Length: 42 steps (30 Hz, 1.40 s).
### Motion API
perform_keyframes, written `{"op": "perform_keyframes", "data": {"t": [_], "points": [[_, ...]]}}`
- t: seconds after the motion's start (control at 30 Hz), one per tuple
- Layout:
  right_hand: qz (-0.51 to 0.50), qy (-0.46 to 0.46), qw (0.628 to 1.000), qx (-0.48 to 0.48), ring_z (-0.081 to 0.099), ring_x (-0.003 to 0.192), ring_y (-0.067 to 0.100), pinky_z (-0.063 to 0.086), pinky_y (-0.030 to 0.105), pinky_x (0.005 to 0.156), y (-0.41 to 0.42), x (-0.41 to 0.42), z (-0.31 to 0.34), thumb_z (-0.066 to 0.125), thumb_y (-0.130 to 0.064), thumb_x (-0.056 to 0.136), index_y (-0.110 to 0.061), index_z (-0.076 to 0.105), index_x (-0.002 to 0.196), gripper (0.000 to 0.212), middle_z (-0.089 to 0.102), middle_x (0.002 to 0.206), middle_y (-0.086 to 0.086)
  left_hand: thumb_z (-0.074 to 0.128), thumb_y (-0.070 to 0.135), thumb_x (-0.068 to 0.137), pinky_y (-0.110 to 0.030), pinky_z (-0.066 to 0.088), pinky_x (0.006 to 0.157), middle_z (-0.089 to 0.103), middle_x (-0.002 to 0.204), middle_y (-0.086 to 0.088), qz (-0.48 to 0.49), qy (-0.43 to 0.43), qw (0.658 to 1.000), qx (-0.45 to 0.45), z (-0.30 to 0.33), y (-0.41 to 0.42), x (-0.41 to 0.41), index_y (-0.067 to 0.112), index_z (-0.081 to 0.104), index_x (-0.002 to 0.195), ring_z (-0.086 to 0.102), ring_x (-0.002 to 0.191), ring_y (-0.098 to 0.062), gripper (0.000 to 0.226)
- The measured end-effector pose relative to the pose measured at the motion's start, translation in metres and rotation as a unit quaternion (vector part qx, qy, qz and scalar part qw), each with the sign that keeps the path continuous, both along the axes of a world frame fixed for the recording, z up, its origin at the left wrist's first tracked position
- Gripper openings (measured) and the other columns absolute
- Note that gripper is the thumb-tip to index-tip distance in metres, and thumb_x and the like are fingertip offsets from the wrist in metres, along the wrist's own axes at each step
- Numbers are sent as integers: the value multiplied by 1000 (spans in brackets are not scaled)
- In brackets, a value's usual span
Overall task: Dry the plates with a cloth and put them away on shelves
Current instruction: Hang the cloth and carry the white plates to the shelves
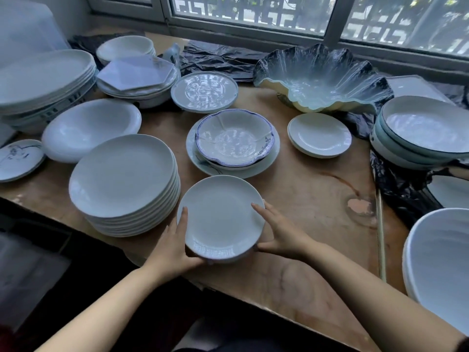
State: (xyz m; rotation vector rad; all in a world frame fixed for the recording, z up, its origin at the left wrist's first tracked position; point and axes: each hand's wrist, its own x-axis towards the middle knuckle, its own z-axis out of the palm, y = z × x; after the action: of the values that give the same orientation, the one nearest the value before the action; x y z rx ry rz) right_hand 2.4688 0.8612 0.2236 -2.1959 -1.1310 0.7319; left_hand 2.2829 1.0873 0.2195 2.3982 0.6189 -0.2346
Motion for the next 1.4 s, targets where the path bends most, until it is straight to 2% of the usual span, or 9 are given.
{"op": "perform_keyframes", "data": {"t": [0.13, 0.27, 0.33, 0.47, 0.6, 0.73, 0.93, 1.07, 1.4], "points": [[1, -25, 1000, -14, 5, 150, 13, 9, 22, 116, -22, -9, 15, 78, -35, 80, -22, 14, 155, 100, 11, 163, 6, 68, 80, 53, -40, 3, 122, -16, 160, -19, 11, 14, 997, 68, 13, -15, -6, 15, -21, 150, -11, 149, -28, 147], [-2, -74, 997, -7, 9, 150, 16, 13, 26, 118, -60, -26, 38, 72, -38, 86, -23, 16, 155, 90, 15, 162, 8, 20, 105, 44, -40, -4, 120, -15, 160, -17, -41, -17, 986, 163, 44, -44, -15, 16, -7, 154, -15, 149, -25, 144], [-6, -91, 996, -2, 12, 150, 18, 16, 33, 121, -84, -37, 54, 71, -40, 87, -23, 19, 154, 86, 18, 162, 8, 12, 103, 50, -35, -2, 119, -5, 162, -13, -69, -52, 981, 172, 63, -66, -19, 18, 3, 155, -7, 150, -23, 136], [-32, -171, 984, 23, 32, 144, 20, 31, 43, 115, -141, -60, 96, 68, -50, 85, -25, 29, 152, 82, 34, 156, 5, 33, 86, 64, -36, 14, 120, 23, 159, -9, -115, -139, 971, 158, 111, -126, -23, 18, 27, 152, 19, 147, -23, 111], [-60, -190, 979, 41, 33, 142, 16, 23, 25, 117, -203, -85, 145, 71, -39, 87, -18, 33, 150, 77, 38, 153, 4, 32, 92, 65, -28, 26, 109, 36, 154, -4, -204, -173, 951, 154, 154, -185, -15, 23, 38, 148, 36, 140, -23, 108], [-116, -214, 969, 39, 29, 142, 9, 10, 0, 105, -270, -106, 185, 71, -34, 88, -20, 33, 150, 75, 34, 155, 0, 34, 82, 77, -34, 39, 103, 45, 148, -3, -308, -216, 901, 215, 188, -239, 7, 24, 42, 146, 49, 130, -25, 90], [-253, -258, 932, -11, 27, 143, 8, 23, 22, 116, -364, -132, 238, 68, -39, 89, -29, 26, 152, 76, 31, 157, -5, 24, 88, 72, -41, 40, 107, 39, 152, 4, -429, -251, 836, 233, 231, -307, 67, 33, 33, 148, 42, 136, -22, 94], [-377, -263, 887, -42, 24, 141, 2, 18, 8, 104, -410, -157, 265, 66, -43, 90, -35, 26, 152, 74, 29, 156, -11, 24, 86, 71, -36, 38, 108, 39, 152, 8, -512, -293, 781, 205, 259, -353, 103, 35, 32, 149, 42, 135, -17, 93], [-641, -200, 740, -35, 28, 139, 0, 21, 11, 104, -444, -259, 274, 67, -37, 91, -39, 28, 150, 71, 28, 153, -19, 37, 72, 83, -36, 37, 109, 44, 149, 6, -732, -354, 568, 125, 287, -499, 116, 34, 36, 147, 46, 134, -20, 75]]}}
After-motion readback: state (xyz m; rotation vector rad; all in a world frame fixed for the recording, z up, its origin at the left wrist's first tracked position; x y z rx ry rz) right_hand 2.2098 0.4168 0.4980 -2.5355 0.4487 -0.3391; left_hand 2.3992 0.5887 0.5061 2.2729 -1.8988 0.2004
